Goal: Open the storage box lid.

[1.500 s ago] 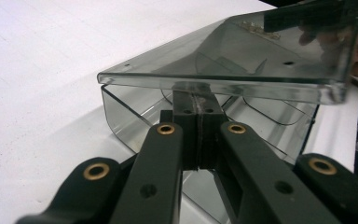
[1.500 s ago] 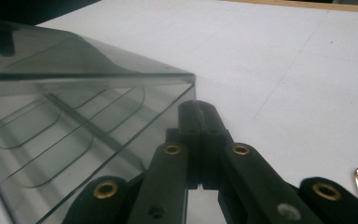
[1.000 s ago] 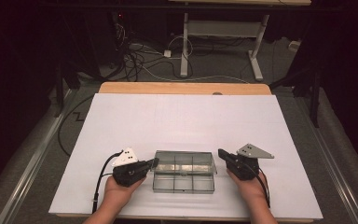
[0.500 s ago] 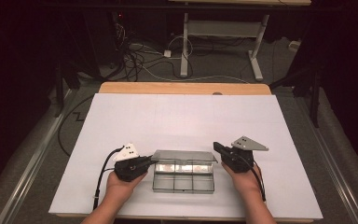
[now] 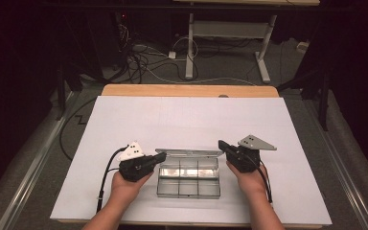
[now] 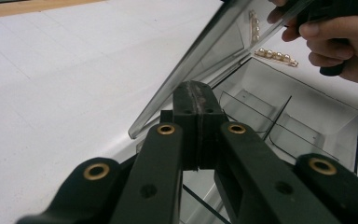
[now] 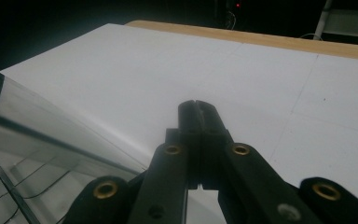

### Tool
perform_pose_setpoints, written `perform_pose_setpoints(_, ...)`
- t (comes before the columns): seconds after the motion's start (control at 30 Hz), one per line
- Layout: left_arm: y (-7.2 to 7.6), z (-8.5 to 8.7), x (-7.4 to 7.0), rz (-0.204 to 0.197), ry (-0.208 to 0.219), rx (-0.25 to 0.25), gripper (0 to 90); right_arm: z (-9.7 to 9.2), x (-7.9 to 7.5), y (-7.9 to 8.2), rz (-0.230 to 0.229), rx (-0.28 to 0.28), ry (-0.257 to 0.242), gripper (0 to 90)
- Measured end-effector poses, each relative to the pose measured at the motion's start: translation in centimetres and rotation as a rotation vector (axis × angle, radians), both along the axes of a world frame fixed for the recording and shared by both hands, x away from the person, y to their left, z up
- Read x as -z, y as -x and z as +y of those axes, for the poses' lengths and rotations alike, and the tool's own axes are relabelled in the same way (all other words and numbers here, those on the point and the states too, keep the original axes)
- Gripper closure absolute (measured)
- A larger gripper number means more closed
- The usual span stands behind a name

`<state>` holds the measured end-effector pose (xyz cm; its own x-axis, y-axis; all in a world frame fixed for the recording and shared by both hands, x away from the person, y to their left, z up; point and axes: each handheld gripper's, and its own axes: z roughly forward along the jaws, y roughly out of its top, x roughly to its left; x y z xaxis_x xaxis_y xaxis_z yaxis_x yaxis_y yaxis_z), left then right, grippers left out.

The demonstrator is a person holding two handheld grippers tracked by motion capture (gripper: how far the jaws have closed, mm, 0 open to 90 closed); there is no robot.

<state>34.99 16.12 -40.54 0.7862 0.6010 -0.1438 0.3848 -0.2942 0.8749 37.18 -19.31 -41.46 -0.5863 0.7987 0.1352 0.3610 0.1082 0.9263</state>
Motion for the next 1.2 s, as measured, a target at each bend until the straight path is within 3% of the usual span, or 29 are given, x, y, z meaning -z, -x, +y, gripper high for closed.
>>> perform_pose_setpoints(0.57, -0.9, 0.1, -0.4, 0.01, -0.005, -0.019, 87.7, 0.4, -1.1, -0.3, -0.02, -0.004, -0.024, 90.0)
perform_pose_setpoints(1.2, -1.4, 0.3, -0.3, 0.011, -0.019, -0.033, 87.7, 0.6, -0.9, -1.0, -0.016, -0.013, -0.035, 90.0)
